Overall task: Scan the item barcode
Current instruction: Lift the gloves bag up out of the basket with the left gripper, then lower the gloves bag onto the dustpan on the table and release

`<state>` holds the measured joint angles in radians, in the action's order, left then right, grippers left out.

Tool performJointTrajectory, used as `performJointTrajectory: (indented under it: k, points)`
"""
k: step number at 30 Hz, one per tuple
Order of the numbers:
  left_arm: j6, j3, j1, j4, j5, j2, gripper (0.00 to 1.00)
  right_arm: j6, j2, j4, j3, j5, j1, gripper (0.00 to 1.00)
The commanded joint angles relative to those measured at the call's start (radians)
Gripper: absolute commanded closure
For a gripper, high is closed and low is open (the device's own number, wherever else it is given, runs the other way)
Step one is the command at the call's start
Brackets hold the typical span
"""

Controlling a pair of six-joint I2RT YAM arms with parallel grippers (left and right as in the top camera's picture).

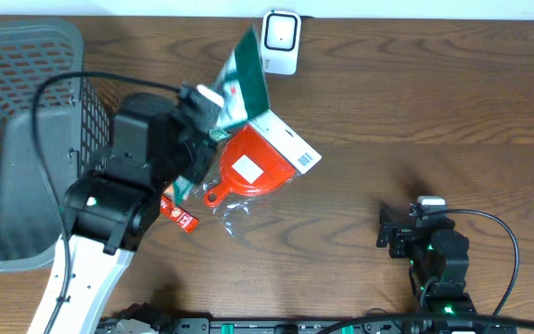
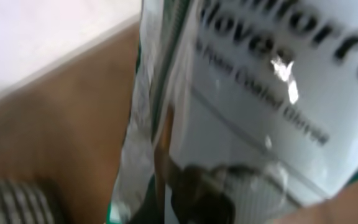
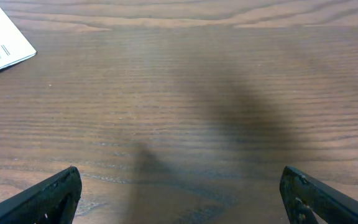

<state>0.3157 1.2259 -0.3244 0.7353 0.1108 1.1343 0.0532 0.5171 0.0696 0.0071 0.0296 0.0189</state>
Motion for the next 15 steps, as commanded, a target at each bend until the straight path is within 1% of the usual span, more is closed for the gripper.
performJointTrajectory:
  k: [1, 4, 9, 15]
  points:
    - [0.01, 0.024, -0.003, 0.085, 0.01, 0.052, 0.92, 0.013, -0.002, 0.002, -0.001, -0.003, 0.007, 0.01]
    - [-0.034, 0.023, -0.003, 0.124, 0.047, 0.105, 0.92, 0.013, -0.002, 0.001, -0.001, -0.003, 0.007, 0.01]
    - [-0.039, 0.023, -0.003, 0.114, 0.237, 0.167, 0.92, 0.013, -0.002, 0.001, -0.001, -0.003, 0.007, 0.01]
    - [-0.003, 0.021, -0.002, 0.117, 0.233, 0.227, 0.92, 0.013, -0.002, 0.0, -0.001, -0.003, 0.007, 0.01]
